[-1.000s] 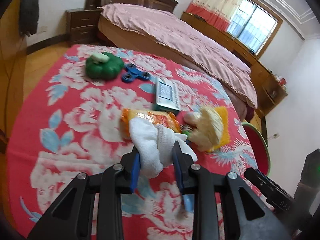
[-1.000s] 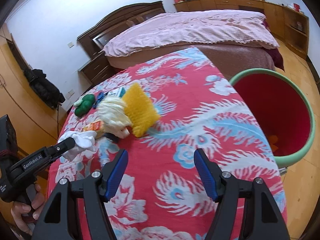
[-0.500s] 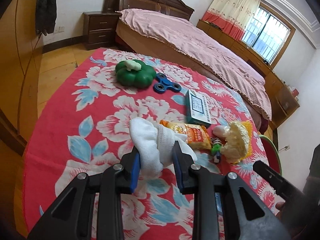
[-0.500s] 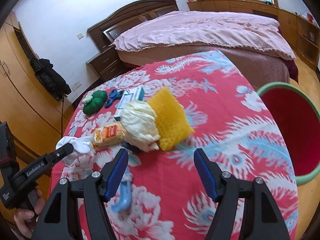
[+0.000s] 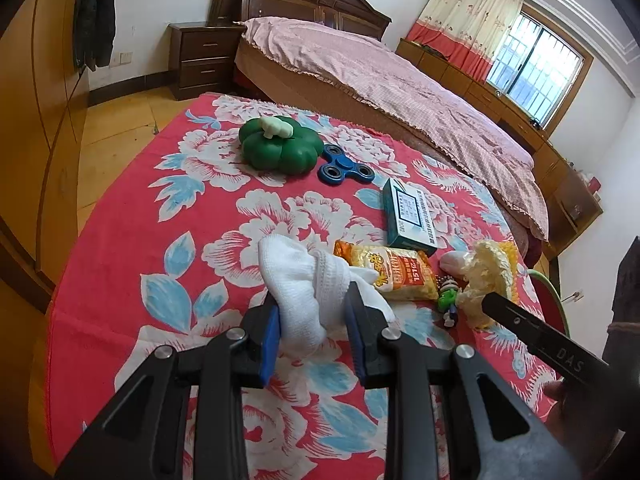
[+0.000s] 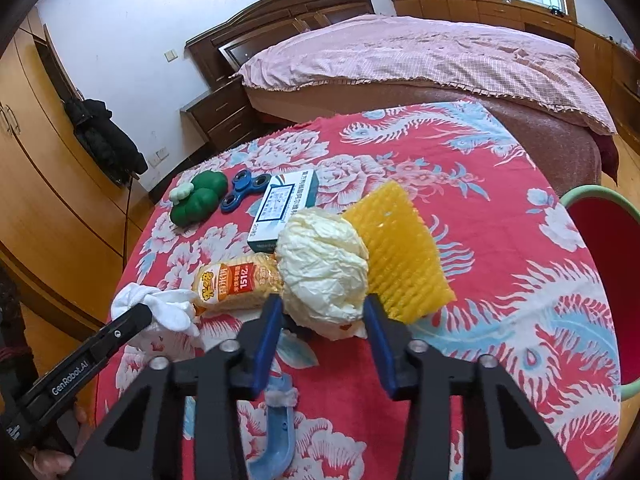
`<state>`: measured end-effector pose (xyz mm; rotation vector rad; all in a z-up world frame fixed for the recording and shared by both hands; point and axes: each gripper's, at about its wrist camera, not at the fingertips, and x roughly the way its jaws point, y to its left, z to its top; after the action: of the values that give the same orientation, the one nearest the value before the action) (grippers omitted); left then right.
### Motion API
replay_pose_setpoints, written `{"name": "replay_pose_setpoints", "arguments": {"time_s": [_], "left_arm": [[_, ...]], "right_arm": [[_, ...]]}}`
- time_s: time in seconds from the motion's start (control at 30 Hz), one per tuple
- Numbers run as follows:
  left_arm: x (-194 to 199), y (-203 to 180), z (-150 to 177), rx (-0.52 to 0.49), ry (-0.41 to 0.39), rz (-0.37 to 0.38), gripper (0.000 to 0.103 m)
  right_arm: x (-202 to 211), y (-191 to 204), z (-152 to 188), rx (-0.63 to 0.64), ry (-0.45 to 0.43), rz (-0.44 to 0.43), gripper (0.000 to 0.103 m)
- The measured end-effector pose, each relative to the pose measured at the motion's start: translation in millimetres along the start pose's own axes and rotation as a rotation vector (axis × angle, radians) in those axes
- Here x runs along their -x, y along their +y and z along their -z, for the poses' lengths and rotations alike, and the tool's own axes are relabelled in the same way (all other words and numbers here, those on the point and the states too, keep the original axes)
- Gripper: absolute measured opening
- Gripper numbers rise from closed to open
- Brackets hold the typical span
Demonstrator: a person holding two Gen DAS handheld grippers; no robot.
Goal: Collect trash
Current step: 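Grasp the crumpled cream bag with the right tool while the left tool holds the sock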
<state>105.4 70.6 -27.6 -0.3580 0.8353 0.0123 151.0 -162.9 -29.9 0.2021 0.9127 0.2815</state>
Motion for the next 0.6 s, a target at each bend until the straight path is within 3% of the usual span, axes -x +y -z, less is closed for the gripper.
{"name": "replay_pose_setpoints", "arguments": {"time_s": [0.17, 0.6], "left_arm": [[0, 0, 0, -0.003, 0.003, 0.002, 0.030], [17, -25, -1, -0.057, -0.020, 0.038, 0.030]], "right_arm": [[-2, -2, 2, -0.010, 0.003, -0.007, 0.027], [35, -11, 13, -0.050, -0.063, -0.050, 0.024]]}}
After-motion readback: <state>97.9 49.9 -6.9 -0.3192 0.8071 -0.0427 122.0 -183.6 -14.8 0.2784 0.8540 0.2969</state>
